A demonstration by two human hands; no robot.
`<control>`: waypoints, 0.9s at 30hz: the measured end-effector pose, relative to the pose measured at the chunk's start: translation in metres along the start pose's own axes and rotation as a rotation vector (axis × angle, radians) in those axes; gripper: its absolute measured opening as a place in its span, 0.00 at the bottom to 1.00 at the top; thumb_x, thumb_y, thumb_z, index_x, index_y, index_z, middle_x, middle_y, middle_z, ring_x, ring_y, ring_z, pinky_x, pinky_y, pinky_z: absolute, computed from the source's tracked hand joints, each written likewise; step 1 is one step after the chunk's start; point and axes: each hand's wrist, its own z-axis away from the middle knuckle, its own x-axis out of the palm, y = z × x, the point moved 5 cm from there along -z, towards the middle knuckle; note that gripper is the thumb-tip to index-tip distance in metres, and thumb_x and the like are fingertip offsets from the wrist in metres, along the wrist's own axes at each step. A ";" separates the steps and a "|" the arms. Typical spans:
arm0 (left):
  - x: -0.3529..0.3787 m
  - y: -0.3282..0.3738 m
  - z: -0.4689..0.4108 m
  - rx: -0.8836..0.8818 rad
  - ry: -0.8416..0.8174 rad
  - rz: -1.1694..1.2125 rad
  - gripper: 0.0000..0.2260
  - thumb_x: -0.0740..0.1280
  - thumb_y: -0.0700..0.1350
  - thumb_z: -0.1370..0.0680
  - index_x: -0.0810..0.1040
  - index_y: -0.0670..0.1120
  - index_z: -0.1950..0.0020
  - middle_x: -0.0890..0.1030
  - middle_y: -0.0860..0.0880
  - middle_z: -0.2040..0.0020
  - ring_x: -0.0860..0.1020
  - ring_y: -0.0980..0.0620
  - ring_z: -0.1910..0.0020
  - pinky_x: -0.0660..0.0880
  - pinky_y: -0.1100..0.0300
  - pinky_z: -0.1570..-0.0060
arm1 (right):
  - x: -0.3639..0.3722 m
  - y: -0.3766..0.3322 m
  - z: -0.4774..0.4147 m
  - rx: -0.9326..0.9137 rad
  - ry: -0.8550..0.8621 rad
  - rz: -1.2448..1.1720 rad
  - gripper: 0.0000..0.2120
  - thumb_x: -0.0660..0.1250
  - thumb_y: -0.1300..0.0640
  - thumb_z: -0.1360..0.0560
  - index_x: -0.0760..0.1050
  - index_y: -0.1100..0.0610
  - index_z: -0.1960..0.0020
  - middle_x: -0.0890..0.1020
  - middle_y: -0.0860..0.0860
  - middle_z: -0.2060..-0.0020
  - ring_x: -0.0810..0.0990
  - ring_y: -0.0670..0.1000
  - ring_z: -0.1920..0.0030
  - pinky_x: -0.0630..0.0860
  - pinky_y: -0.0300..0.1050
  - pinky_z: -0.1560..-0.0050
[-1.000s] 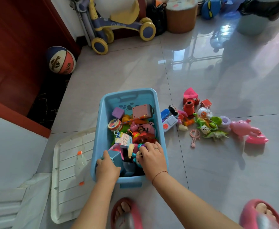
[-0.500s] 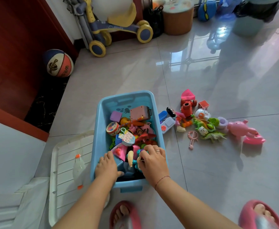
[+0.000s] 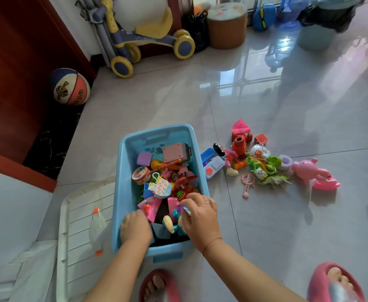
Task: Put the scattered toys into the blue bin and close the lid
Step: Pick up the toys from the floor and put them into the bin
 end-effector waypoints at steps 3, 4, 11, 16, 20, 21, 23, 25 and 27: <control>-0.028 0.010 0.017 -0.092 0.280 0.420 0.21 0.63 0.40 0.25 0.66 0.40 0.32 0.71 0.40 0.34 0.69 0.41 0.35 0.67 0.49 0.36 | -0.027 0.036 0.004 0.255 0.163 -0.134 0.13 0.59 0.50 0.27 0.74 0.49 0.43 0.74 0.48 0.43 0.70 0.47 0.41 0.64 0.42 0.42; -0.040 0.024 0.023 -0.048 0.370 0.529 0.23 0.63 0.38 0.26 0.66 0.40 0.31 0.71 0.40 0.33 0.69 0.40 0.34 0.67 0.47 0.36 | -0.034 0.053 0.006 0.339 0.201 -0.151 0.15 0.59 0.50 0.26 0.73 0.51 0.41 0.73 0.50 0.42 0.70 0.48 0.40 0.65 0.43 0.42; -0.074 0.204 0.050 0.524 0.403 0.641 0.23 0.63 0.39 0.25 0.65 0.44 0.30 0.67 0.45 0.31 0.66 0.46 0.32 0.64 0.54 0.31 | -0.055 0.189 -0.004 0.672 0.100 -0.076 0.28 0.72 0.55 0.30 0.68 0.56 0.32 0.67 0.60 0.34 0.69 0.61 0.35 0.66 0.51 0.34; -0.017 0.280 -0.016 0.396 0.017 0.418 0.32 0.63 0.43 0.23 0.50 0.48 0.23 0.50 0.45 0.22 0.51 0.45 0.24 0.52 0.52 0.26 | -0.056 0.265 -0.033 0.690 -0.157 0.198 0.36 0.71 0.48 0.30 0.58 0.49 0.27 0.58 0.58 0.27 0.62 0.62 0.30 0.64 0.57 0.32; 0.009 0.286 -0.080 0.213 0.027 0.236 0.39 0.66 0.43 0.24 0.44 0.47 0.23 0.47 0.42 0.22 0.49 0.42 0.24 0.48 0.48 0.26 | -0.043 0.313 -0.053 0.677 -0.242 0.307 0.40 0.71 0.48 0.31 0.53 0.46 0.26 0.56 0.56 0.26 0.57 0.60 0.27 0.56 0.59 0.27; 0.015 0.286 -0.091 0.174 0.025 0.218 0.40 0.67 0.44 0.25 0.42 0.46 0.23 0.47 0.42 0.22 0.50 0.43 0.24 0.49 0.48 0.26 | -0.040 0.323 -0.055 0.701 -0.234 0.309 0.40 0.71 0.49 0.31 0.52 0.48 0.26 0.56 0.55 0.26 0.56 0.59 0.26 0.53 0.59 0.27; 0.027 0.288 -0.101 0.109 -0.010 0.221 0.41 0.68 0.45 0.25 0.41 0.44 0.23 0.51 0.42 0.23 0.52 0.43 0.24 0.53 0.48 0.27 | -0.034 0.340 -0.056 0.749 -0.219 0.296 0.40 0.71 0.49 0.31 0.53 0.53 0.26 0.59 0.54 0.27 0.56 0.57 0.26 0.50 0.58 0.26; 0.039 0.291 -0.101 0.073 -0.040 0.242 0.38 0.66 0.44 0.24 0.44 0.42 0.23 0.57 0.42 0.25 0.58 0.43 0.26 0.61 0.49 0.31 | -0.029 0.348 -0.053 0.764 -0.197 0.304 0.36 0.71 0.50 0.31 0.58 0.55 0.29 0.64 0.54 0.30 0.59 0.57 0.27 0.50 0.56 0.26; 0.048 0.292 -0.097 0.059 -0.019 0.266 0.34 0.64 0.41 0.23 0.46 0.42 0.24 0.61 0.42 0.28 0.64 0.43 0.30 0.67 0.51 0.36 | -0.026 0.348 -0.045 0.737 -0.172 0.379 0.31 0.71 0.48 0.32 0.64 0.55 0.32 0.69 0.54 0.33 0.64 0.58 0.31 0.56 0.55 0.29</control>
